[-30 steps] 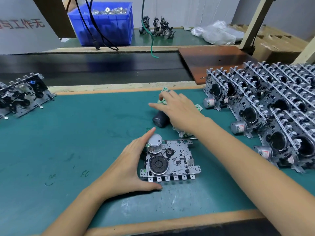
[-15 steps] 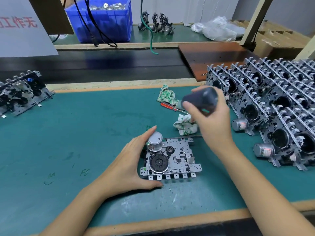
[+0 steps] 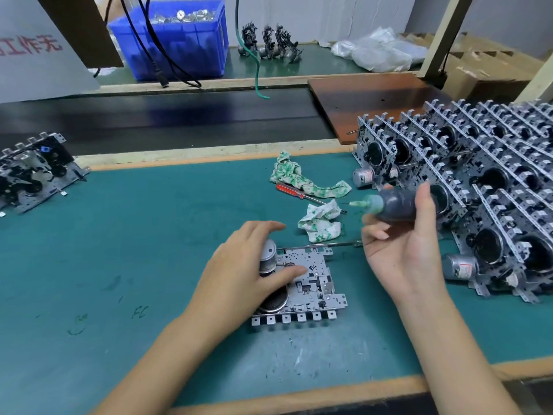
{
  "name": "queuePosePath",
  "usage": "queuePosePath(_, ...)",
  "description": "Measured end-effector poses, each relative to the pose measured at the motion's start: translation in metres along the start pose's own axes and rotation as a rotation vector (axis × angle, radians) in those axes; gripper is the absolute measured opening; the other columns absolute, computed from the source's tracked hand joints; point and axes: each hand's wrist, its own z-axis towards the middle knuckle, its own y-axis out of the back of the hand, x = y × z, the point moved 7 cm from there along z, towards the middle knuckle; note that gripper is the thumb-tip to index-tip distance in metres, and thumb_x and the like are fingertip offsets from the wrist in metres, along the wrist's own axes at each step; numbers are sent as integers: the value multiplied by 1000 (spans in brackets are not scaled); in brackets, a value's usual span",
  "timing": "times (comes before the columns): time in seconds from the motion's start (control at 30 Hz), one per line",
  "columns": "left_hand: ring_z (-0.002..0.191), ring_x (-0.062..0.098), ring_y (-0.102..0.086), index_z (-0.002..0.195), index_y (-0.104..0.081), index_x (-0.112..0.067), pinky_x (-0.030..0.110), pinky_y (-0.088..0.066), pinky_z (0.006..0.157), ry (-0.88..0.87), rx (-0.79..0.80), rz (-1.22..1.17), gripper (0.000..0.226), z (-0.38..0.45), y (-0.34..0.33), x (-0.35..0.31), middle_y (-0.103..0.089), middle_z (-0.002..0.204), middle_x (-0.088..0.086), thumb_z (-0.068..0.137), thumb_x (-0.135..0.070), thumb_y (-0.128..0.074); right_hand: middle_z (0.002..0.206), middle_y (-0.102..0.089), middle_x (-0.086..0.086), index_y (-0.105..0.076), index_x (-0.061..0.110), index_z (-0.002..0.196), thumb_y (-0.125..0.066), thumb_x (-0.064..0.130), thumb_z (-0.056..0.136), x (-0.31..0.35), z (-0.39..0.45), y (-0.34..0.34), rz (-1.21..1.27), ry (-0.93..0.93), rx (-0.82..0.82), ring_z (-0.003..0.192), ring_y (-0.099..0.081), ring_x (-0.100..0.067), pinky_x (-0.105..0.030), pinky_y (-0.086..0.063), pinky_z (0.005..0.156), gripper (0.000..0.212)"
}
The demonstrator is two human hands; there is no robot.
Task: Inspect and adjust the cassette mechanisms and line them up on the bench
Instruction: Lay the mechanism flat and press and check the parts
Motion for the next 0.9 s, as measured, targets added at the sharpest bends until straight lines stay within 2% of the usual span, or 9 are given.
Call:
queuePosePath(0.07, 126, 3, -33, 135, -40, -37, 25, -26, 102, -56, 97, 171, 91, 2, -5, -9, -36, 138, -17, 59, -87, -37, 66, -57, 2, -60, 15, 78, -62, 46, 68, -3, 0, 0, 21, -37, -11, 47, -37, -3, -11, -33, 34, 33)
queuePosePath(0.17, 135, 10, -19, 146, -26, -32, 35, -8, 114, -197, 213, 466, 115, 0, -17, -27, -25, 148, -11, 50, -95, -31, 65, -55, 3, -56, 15, 74, -66, 44, 62, -4, 1, 2, 71, -77, -22, 44, -36, -2, -10, -31, 33, 33)
queuePosePath(0.23, 134, 13, -22, 149, -20, -26, 42, -6, 116, -240, 272, 591, 120, 1, -28, -34, -27, 147, -9, 51, -94, -34, 66, -53, 3, -53, 15, 75, -64, 44, 65, -4, 2, 4, 93, -92, -30, 44, -35, -2, -10, -30, 32, 33)
queuePosePath(0.33, 122, 18, -39, 144, -30, -20, 41, -18, 109, -288, 307, 705, 110, 9, -38, -40, -44, 134, -6, 58, -85, -50, 66, -53, 3, -52, 15, 75, -65, 44, 65, -4, 3, 5, 102, -100, -28, 44, -35, -2, -10, -30, 32, 34)
queuePosePath(0.43, 111, 19, -46, 132, -42, -21, 35, -30, 96, -293, 298, 715, 94, 13, -39, -41, -51, 124, -7, 59, -79, -54, 66, -54, 3, -54, 15, 74, -66, 44, 63, -5, 3, 6, 92, -105, -38, 43, -37, -2, -10, -30, 32, 33)
queuePosePath(0.63, 109, 17, -46, 133, -41, -23, 33, -28, 97, -263, 284, 702, 96, 13, -38, -40, -50, 121, -8, 58, -82, -55, 65, -56, 4, -60, 16, 67, -66, 43, 64, -8, 2, 4, 62, -119, 2, 45, -38, -2, -11, -30, 33, 28)
queuePosePath(0.77, 127, 8, -32, 148, -22, -31, 28, -19, 106, -204, 316, 568, 115, 9, -18, -30, -35, 140, -15, 53, -92, -43, 66, -56, 4, -59, 16, 70, -68, 42, 62, -7, 2, 4, 66, -119, 14, 45, -37, -3, -11, -30, 33, 29)
queuePosePath(0.83, 128, 8, -33, 148, -16, -34, 27, -25, 101, -125, 214, 584, 105, 11, 5, -22, -34, 141, -15, 60, -89, -34, 66, -57, 4, -58, 16, 71, -67, 42, 66, -8, 2, 5, 67, -121, 8, 45, -38, -3, -11, -30, 33, 28)
queuePosePath(0.9, 118, 11, -47, 141, -27, -39, 26, -34, 83, -89, 151, 722, 80, 12, 19, -16, -45, 129, -16, 73, -82, -31, 65, -57, 3, -57, 16, 73, -64, 43, 69, -8, 3, 7, 60, -126, -4, 45, -39, -3, -11, -30, 33, 28)
